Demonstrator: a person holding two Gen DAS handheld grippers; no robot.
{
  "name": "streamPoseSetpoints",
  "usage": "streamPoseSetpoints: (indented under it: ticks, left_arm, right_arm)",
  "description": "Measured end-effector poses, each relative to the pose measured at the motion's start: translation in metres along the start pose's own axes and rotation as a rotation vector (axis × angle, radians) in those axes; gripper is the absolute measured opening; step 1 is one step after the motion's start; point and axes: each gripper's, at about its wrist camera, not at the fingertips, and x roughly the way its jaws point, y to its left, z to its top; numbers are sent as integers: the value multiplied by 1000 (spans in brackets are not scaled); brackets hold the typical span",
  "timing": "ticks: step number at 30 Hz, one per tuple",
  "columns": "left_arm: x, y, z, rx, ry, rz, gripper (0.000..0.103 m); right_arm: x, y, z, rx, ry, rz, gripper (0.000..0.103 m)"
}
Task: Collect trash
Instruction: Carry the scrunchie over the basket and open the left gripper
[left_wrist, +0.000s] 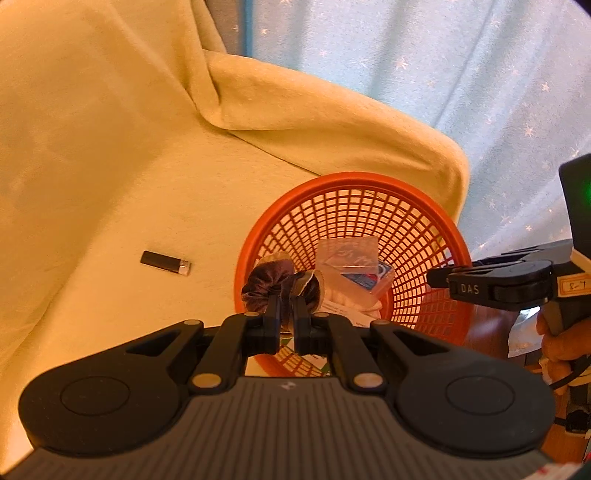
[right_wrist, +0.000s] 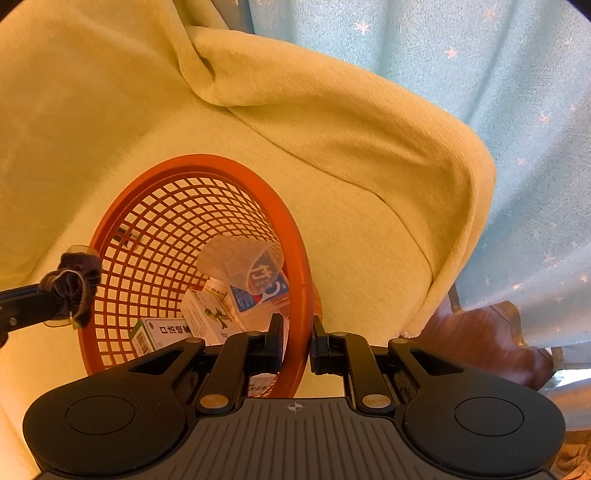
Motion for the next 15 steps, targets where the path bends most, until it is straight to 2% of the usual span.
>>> streamPoseSetpoints:
  ticks: [15]
  left_arm:
    - [12,-9,6,9,17,-13,4]
  right_arm:
    - [-1,0,0,-2,-2,1,10]
